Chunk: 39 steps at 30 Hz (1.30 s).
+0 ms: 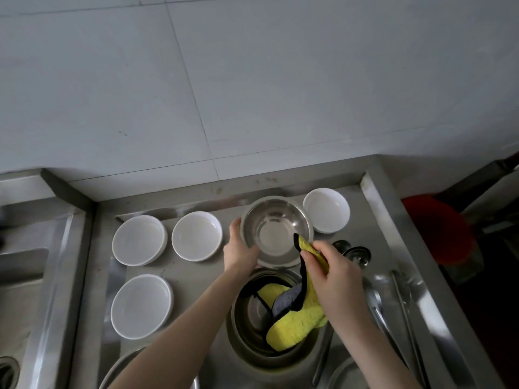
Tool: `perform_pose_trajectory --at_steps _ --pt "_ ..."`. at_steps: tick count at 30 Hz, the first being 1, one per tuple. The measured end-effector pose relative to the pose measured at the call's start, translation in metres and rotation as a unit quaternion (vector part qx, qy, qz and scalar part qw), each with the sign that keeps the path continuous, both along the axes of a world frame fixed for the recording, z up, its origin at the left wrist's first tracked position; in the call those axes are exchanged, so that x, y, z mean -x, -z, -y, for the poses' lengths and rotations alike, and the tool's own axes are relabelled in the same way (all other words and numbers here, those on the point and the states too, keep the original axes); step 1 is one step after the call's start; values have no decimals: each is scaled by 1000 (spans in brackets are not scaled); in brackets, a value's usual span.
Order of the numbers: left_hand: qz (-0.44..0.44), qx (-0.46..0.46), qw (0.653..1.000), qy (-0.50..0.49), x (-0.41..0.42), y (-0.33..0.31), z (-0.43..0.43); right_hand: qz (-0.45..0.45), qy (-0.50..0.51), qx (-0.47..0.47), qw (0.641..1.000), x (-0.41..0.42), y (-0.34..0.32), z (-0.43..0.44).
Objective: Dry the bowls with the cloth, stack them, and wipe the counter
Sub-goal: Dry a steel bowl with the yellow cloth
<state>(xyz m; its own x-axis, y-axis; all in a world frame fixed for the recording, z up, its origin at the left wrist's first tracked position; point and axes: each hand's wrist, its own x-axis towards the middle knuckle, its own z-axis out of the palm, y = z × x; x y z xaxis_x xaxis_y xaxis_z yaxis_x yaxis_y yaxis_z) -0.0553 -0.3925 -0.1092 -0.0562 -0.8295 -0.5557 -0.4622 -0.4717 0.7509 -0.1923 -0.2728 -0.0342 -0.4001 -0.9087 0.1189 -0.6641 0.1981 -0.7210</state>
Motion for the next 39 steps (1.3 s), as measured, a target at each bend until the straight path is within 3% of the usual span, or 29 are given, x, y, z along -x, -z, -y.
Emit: perform_pose_trajectory --at_steps 4,9,18,23,27,29,36,39 --pt "-9 8 1000 -14 -19 1 -7 6 -8 4 1000 -1 -8 -6" --pt "-120 -23 992 -39 -43 -36 -23 2 -13 19 1000 -9 -24 -13" --pt "-190 63 979 27 -93 -104 -74 -14 47 91 995 -43 -81 -12" --pt "-283 63 957 20 -116 -137 -110 -8 -101 17 995 -81 -106 -18" --pt "-332 68 941 2 -133 -161 -123 -148 -253 -102 951 -110 -103 -39" --pt "-331 75 941 -8 -142 -169 -128 -193 -289 -111 931 -119 -104 -49" --pt "-371 69 926 4 -167 -181 -144 -175 -367 -141 902 -133 -119 -56" --pt "-383 72 921 20 -169 -190 -148 -211 -367 -122 898 -141 -133 -47"
